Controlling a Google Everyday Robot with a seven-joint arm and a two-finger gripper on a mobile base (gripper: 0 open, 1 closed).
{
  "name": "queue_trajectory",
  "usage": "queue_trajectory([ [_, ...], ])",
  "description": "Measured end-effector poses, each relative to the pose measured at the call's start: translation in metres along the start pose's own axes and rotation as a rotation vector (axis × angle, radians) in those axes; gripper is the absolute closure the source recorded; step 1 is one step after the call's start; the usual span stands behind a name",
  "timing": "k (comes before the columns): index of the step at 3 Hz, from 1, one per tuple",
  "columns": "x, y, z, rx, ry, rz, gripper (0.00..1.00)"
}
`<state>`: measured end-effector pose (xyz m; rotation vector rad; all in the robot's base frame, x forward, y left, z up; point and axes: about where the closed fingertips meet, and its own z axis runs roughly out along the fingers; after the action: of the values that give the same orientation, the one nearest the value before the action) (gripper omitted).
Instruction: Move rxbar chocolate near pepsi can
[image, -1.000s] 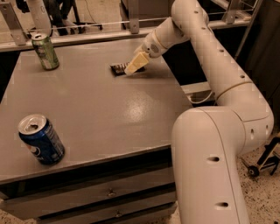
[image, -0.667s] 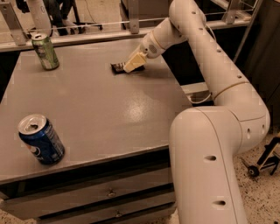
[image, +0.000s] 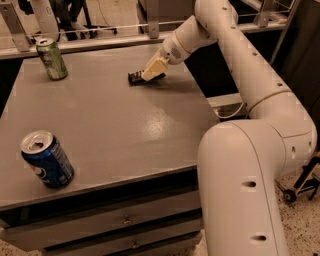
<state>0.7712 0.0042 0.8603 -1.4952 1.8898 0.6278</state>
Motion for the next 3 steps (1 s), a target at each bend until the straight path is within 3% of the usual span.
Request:
queue_trajectory([
  [1,-0.020,0.030,-0.030,-0.027,-0.006,-0.057,1.00],
  [2,-0.024,0.052,-0.043,-0.055,-0.004,-0.071,1.00],
  [3,-0.023,0.104,-0.061,-0.110,-0.042,-0.049,1.00],
])
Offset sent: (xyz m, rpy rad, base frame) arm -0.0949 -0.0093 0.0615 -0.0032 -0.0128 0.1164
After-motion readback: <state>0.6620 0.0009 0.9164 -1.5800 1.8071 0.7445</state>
